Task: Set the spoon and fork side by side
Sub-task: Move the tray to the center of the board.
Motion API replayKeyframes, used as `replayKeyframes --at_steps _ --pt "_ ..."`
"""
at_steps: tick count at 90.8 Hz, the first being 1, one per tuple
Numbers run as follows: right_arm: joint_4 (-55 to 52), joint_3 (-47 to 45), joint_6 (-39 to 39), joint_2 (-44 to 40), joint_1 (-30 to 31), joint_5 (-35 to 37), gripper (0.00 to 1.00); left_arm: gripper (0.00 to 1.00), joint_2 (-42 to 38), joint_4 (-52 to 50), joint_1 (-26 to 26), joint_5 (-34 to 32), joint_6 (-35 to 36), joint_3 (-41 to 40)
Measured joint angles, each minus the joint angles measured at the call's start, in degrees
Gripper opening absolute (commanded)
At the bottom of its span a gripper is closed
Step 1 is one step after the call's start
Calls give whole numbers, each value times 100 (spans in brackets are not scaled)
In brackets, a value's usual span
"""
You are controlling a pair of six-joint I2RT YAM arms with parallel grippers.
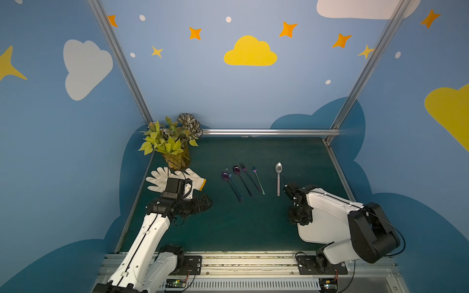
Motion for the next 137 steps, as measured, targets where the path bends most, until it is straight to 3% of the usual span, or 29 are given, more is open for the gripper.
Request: replayKeyframes --at_steps 8,27,51,80,95,107,129,137 --pt "85 7 -57 50 0 103 0 100 2 13 -33 -7 4 -44" --pt "-103 208 -87 136 321 341 0 100 -61 63 -96 -55 31 -74" --pt "-490 1707 1086 323 1971 -20 0 100 -236 208 -138 -98 55 -144" --pt "-612 3963 2090 2529 3550 -348 0 100 -267 297 -168 -50 72 -153" --pt "-684 5145 2352 3515 3891 -520 0 100 -267 315 -214 31 76 -153" --pt "-752 5525 2457 3805 3954 -695 0 100 -238 286 -214 -61 72 -164" --pt "-675 5547 2411 3858 3921 -933 36 100 -105 299 -225 -92 68 -164" --pt "-542 5447 2264 3757 3875 -975 45 100 -31 313 -240 -13 68 -164"
